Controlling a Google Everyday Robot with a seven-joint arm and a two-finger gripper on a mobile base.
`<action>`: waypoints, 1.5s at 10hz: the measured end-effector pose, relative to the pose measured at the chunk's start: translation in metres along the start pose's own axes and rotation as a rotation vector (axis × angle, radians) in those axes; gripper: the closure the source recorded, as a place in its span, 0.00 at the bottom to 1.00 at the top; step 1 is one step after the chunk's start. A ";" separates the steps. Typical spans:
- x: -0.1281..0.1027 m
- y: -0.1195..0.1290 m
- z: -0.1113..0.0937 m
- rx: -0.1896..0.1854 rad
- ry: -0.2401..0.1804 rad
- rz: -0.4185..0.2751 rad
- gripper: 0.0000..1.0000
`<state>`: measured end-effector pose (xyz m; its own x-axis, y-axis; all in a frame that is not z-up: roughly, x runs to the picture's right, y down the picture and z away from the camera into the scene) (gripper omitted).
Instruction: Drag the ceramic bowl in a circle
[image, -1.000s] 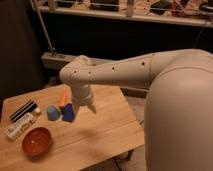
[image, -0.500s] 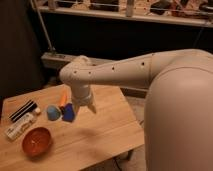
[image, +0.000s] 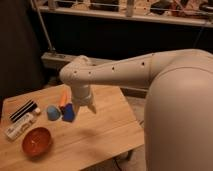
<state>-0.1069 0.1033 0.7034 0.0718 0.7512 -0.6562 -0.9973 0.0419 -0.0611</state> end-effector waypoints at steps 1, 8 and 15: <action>0.000 0.000 0.000 0.000 0.000 0.000 0.35; 0.009 0.054 0.003 0.023 0.003 -0.151 0.35; 0.046 0.190 0.030 -0.043 0.045 -0.518 0.35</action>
<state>-0.2936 0.1656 0.6837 0.5570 0.6100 -0.5637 -0.8294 0.3727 -0.4162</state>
